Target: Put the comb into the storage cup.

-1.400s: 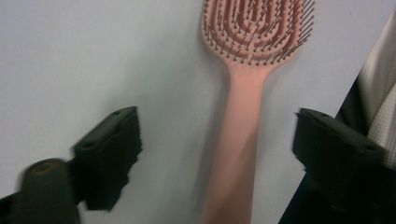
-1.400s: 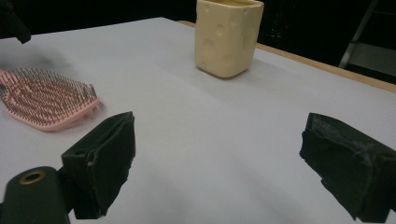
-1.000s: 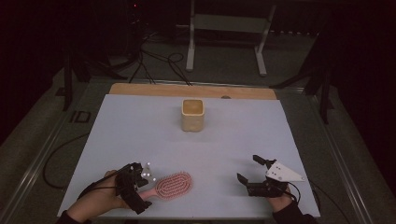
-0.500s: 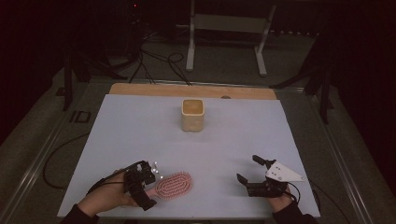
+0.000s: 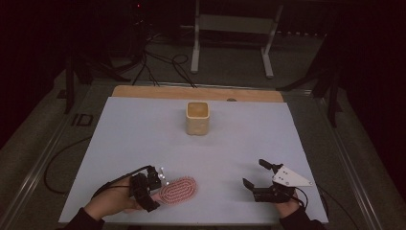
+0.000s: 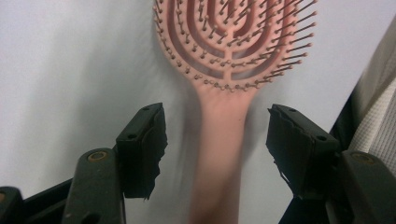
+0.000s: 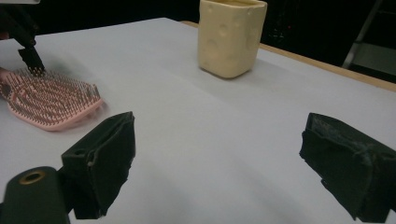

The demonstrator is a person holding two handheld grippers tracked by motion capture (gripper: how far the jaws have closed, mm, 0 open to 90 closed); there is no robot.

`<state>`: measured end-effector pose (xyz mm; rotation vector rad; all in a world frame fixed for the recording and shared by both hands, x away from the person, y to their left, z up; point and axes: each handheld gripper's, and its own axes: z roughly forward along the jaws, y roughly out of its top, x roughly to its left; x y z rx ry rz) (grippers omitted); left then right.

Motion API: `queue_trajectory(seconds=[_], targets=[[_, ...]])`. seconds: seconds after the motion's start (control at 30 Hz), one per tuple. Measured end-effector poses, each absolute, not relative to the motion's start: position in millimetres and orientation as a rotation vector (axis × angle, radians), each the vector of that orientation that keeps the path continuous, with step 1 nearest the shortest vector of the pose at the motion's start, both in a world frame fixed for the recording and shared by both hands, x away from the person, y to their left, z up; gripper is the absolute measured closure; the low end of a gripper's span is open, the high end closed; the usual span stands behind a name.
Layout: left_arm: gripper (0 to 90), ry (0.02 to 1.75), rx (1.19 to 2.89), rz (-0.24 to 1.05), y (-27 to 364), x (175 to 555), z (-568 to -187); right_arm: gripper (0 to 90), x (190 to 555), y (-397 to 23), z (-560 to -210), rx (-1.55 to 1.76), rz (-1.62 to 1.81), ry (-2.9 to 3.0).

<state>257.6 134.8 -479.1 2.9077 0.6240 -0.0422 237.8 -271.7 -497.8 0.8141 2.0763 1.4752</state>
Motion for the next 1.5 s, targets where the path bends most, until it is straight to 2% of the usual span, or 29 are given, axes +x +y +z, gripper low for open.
queue_trajectory(seconds=[0.2, 0.3, 0.4, 0.6, 1.5], targets=[[47.1, 0.632, 2.903, -0.052, 134.4, 260.3, -481.5, 10.2, 237.7, -271.7, -497.7, 0.814, 1.474, 2.078], [55.2, 0.637, 2.903, -0.063, 133.6, 261.5, -481.9, 10.2, 237.8, -271.9, -497.4, 0.816, 1.473, 2.076], [56.0, 0.643, 2.899, -0.071, 132.6, 261.7, -481.8, 10.2, 237.6, -271.6, -497.8, 0.814, 1.471, 2.080], [65.5, 0.629, 2.914, -0.110, 128.4, 262.3, -484.2, 10.2, 237.3, -271.8, -497.3, 0.810, 1.470, 2.079], [69.9, 0.661, 2.902, -0.132, 129.0, 265.6, -484.6, 10.2, 237.5, -271.8, -497.5, 0.816, 1.471, 2.079]])
